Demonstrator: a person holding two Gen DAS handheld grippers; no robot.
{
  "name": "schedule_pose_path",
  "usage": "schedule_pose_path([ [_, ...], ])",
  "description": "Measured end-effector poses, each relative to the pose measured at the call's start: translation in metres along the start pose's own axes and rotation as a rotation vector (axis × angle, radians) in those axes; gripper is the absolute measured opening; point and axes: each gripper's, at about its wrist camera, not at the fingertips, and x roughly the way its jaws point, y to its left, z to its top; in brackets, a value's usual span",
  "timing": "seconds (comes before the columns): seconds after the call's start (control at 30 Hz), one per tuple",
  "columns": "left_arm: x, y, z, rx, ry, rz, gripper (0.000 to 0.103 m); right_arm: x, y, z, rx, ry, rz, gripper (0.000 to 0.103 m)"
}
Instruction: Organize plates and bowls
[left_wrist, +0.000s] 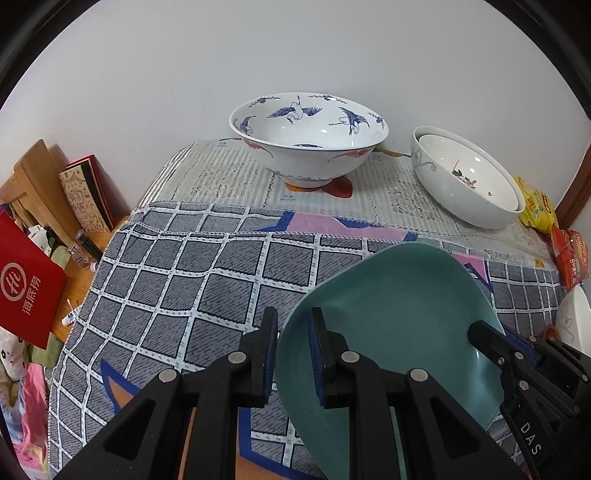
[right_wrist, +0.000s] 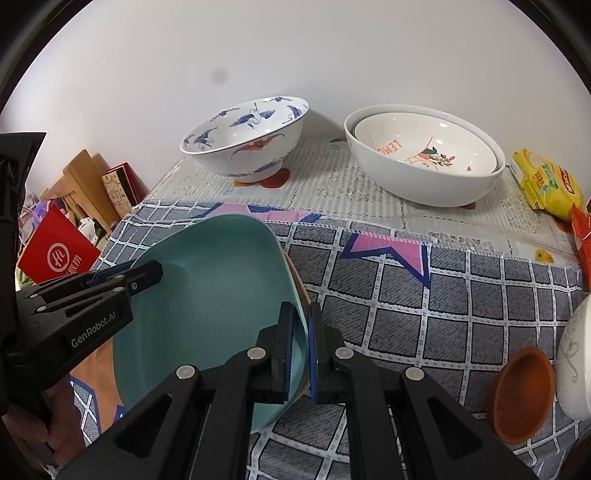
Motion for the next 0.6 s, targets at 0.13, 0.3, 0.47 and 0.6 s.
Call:
schedule_pose_path([
  [0.13, 0.0029, 0.0009, 0.0009, -0.004, 0.000, 0.001, 0.017, 0.0063, 0.0010, 0.0004, -0.015, 0.010, -0.008, 0.009],
  [0.3, 0.0058, 0.0008, 0.0002, -0.001, 0.008, -0.002, 0.017, 0.0080, 0.0031, 0.0004, -0.038, 0.007, -0.024, 0.010],
  [0.47, 0.0070, 0.0019, -0.0013, -0.003, 0.011, -0.012, 0.017, 0.0075, 0.0057, -0.0017, -0.071, 0.004, -0.039, 0.013],
  [0.6, 0.0061, 0.0020, -0.0013, -0.001, 0.008, -0.003, 0.017, 0.0060, 0.0083, -0.0043, -0.096, 0.000, -0.055, 0.014],
])
